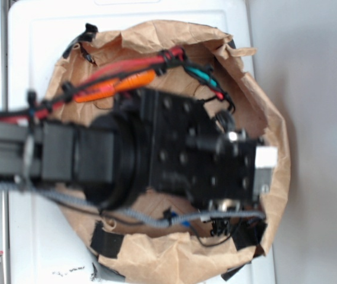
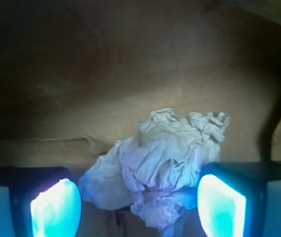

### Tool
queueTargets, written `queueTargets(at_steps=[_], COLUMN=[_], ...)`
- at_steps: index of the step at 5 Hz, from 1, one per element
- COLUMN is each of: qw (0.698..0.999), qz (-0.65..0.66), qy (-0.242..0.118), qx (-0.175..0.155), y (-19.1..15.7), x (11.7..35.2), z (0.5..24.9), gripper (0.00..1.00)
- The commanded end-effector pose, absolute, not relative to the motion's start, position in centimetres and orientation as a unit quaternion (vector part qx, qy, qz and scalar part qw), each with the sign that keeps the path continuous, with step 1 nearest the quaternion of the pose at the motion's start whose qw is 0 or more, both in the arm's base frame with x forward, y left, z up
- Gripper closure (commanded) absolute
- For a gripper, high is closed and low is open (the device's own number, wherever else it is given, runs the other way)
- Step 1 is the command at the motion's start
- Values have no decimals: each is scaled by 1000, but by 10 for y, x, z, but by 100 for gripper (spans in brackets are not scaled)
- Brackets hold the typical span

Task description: Grab the white paper.

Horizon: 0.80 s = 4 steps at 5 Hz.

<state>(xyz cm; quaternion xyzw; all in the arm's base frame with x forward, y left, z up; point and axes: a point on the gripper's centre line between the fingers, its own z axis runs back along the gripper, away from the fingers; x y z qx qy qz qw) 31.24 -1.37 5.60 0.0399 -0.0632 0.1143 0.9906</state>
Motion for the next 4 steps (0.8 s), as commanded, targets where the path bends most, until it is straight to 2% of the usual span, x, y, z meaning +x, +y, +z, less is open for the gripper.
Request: queueTargets(at_steps=[1,2,3,4], qw=[988,989,989,986], qz=[122,124,130,149], qy=[-65,-65,-71,-75], qx=[73,44,5,2], y=[-16,-14,-6,3], x=[324,317,302,293], z=[42,71,121,150], gripper=[100,100,100,100])
